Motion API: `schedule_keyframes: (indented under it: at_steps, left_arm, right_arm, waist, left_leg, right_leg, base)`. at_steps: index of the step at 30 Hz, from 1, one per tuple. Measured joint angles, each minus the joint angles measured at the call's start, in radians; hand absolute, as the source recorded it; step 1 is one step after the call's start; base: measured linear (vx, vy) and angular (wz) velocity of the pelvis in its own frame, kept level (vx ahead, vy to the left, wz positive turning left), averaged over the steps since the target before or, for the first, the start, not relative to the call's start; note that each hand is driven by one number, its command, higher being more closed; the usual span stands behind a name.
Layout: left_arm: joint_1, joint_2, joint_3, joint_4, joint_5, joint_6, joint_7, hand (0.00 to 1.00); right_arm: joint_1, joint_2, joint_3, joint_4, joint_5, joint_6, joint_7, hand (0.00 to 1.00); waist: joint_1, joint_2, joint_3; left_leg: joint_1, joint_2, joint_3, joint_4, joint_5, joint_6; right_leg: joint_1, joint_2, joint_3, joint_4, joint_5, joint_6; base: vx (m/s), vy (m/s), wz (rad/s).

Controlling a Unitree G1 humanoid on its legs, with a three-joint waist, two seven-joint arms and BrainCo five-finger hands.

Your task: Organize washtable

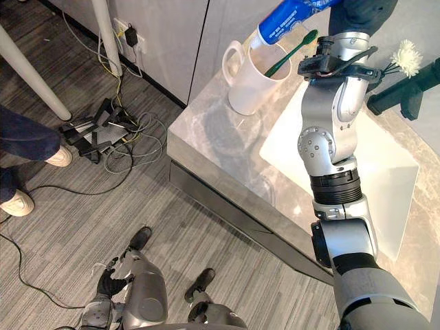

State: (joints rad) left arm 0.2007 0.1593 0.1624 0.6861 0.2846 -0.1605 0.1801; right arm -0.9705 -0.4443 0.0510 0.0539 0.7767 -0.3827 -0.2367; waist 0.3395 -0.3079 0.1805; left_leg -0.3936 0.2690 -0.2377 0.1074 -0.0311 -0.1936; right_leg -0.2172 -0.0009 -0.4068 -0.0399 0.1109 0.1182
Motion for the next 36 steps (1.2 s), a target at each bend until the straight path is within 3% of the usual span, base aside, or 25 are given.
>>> schedule_keyframes:
  at_steps: [5, 13, 36]
  left_arm:
    - [0.001, -0.003, 0.008, 0.0, -0.008, 0.001, -0.001, 0.0]
    - [0.002, -0.003, 0.009, 0.0, -0.008, 0.001, -0.001, 0.0]
    - [0.004, -0.021, 0.035, -0.002, -0.021, -0.001, -0.002, 0.0]
  right_arm:
    - [0.028, -0.044, -0.001, -0.013, -0.002, 0.0, 0.0, 1.0]
    - [0.031, -0.078, -0.004, -0.078, -0.013, -0.002, 0.0, 1.0]
    - [0.106, -0.073, -0.022, -0.081, -0.033, 0.0, 0.013, 1.0]
  waist:
    - [-0.001, 0.0, 0.0]
    - [-0.002, 0.0, 0.0]
    - [-0.002, 0.0, 0.0]
  left_leg:
    - [0.0, 0.008, 0.016, 0.001, 0.0, 0.0]
    - [0.0, 0.008, 0.025, 0.001, -0.001, 0.001]
    - [-0.014, 0.013, 0.037, 0.006, -0.001, 0.003]
  right_leg:
    - [-0.003, 0.007, 0.007, -0.02, 0.039, 0.008]
    - [-0.01, 0.006, 0.022, -0.02, 0.048, 0.011]
    - [-0.033, 0.01, 0.025, -0.021, 0.083, -0.007]
  base:
    - [-0.02, 0.013, -0.1]
    - [-0.01, 0.01, -0.04]
    - [-0.01, 0.005, -0.02]
